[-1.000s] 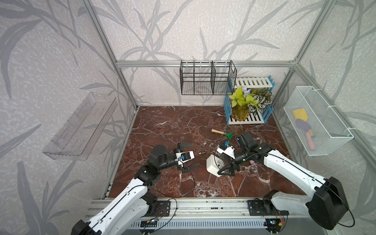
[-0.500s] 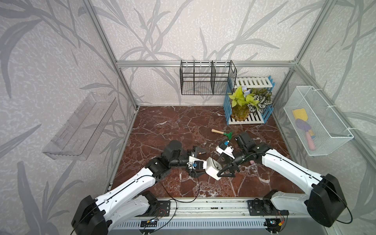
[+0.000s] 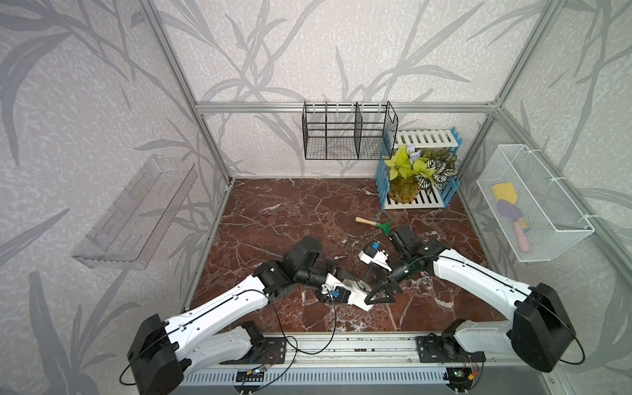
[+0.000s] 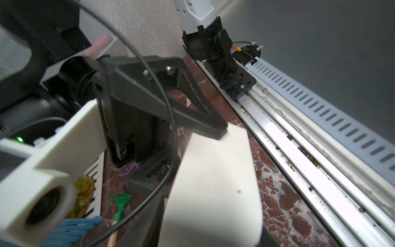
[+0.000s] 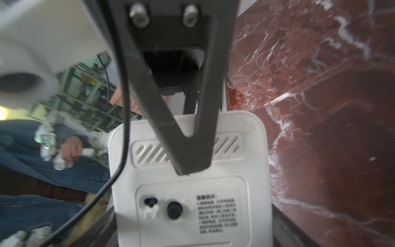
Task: Remove the battery from the alarm
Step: Adjust the alarm at the center of the board.
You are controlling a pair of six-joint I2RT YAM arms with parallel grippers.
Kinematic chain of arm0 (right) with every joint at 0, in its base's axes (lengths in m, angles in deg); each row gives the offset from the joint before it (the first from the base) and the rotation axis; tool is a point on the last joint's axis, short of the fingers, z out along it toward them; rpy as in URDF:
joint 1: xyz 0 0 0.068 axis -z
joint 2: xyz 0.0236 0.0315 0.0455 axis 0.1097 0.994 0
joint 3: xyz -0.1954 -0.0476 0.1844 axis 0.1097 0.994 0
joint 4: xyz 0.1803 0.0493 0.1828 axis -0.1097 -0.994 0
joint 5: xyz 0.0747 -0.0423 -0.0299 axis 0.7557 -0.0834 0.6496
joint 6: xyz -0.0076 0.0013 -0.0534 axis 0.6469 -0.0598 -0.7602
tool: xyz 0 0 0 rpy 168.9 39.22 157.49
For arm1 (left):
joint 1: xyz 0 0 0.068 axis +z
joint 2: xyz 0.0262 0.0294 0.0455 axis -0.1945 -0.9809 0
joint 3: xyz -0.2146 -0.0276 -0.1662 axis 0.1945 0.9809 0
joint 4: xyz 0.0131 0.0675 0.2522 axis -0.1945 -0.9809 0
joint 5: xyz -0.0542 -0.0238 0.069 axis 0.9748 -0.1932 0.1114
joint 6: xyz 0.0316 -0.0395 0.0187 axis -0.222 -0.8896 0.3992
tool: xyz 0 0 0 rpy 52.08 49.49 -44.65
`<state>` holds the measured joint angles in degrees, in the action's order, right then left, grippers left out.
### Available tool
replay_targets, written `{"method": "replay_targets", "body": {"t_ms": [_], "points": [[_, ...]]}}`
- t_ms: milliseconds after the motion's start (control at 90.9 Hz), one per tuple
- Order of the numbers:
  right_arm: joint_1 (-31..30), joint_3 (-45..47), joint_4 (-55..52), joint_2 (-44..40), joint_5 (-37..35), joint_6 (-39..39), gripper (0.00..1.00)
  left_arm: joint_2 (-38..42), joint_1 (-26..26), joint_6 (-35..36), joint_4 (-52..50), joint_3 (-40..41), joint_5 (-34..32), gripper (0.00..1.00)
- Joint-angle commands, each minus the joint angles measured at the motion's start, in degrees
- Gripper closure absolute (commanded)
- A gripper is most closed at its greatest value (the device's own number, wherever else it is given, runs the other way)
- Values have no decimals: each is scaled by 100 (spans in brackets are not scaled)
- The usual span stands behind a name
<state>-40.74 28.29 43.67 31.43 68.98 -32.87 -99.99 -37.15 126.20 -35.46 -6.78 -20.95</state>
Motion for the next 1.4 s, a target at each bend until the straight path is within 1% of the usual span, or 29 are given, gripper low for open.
{"method": "replay_targets", "body": {"t_ms": [0,33,99,165,209,220,231,253,363,451,506,605,649,671,693,715,770,836,924,979,1067,1177,1221,1309,1386], "points": [[-63,-144,228,-53,-123,-223,32,-58,-67,-343,-316,-207,257,63],[-63,-129,237,-76,-177,-229,27,-49,-66,-359,-360,-196,238,68],[-63,-92,295,-141,-429,-149,18,-9,-62,-422,-388,-160,211,70],[-63,-9,454,-278,-614,-1,14,30,-64,-521,-380,-112,182,75],[-63,76,622,-393,-734,113,11,66,-59,-620,-350,-79,132,75],[-59,95,658,-432,-764,157,6,76,-55,-644,-348,-65,123,75],[-57,118,694,-469,-793,188,2,85,-53,-665,-347,-49,113,75],[-51,139,745,-543,-849,246,0,98,-56,-698,-355,-22,96,75],[84,410,1143,-974,-977,585,1,191,-34,-806,-407,138,18,77],[157,746,1358,-1410,-1339,868,1,293,10,-893,-440,190,-44,78],[211,933,1407,-1665,-1504,994,1,427,38,-1067,-382,190,-133,78],[535,1221,1715,-2063,-1655,1487,1,588,110,-1262,-299,319,-214,79],[696,1393,2101,-2308,-1971,1882,1,531,127,-1370,-266,410,-271,79],[737,1471,2259,-2442,-2306,2023,1,480,125,-1488,-213,438,-319,78],[761,1576,2483,-2585,-2570,2283,1,353,132,-1662,-159,449,-371,78],[776,1659,2691,-2702,-3073,2585,1,218,135,-1866,-127,437,-430,77],[797,1783,3016,-3021,-4039,3125,1,-285,138,-2197,-280,274,-499,77],[796,1853,3144,-3300,-5024,3482,1,-1025,138,-2310,-833,-210,-422,77],[797,2013,3173,-3754,-6048,3688,1,-1900,136,-2153,-1680,-1028,-361,78],[805,2152,3202,-4089,-6421,3683,1,-2326,146,-2034,-2254,-1496,-369,77],[815,2275,2993,-4520,-6977,3689,1,-3185,185,-2039,-3055,-2239,-328,77],[831,2329,2713,-4886,-7281,3698,1,-4037,241,-1948,-3606,-2919,152,76],[826,2313,2603,-4973,-7450,3703,1,-4443,252,-1876,-3832,-3217,229,75],[831,2327,2500,-5227,-7869,3678,1,-5142,271,-1817,-4126,-3795,129,75],[833,2325,2456,-5423,-8024,3545,1,-5678,333,-1834,-4376,-4372,-54,75]]}}
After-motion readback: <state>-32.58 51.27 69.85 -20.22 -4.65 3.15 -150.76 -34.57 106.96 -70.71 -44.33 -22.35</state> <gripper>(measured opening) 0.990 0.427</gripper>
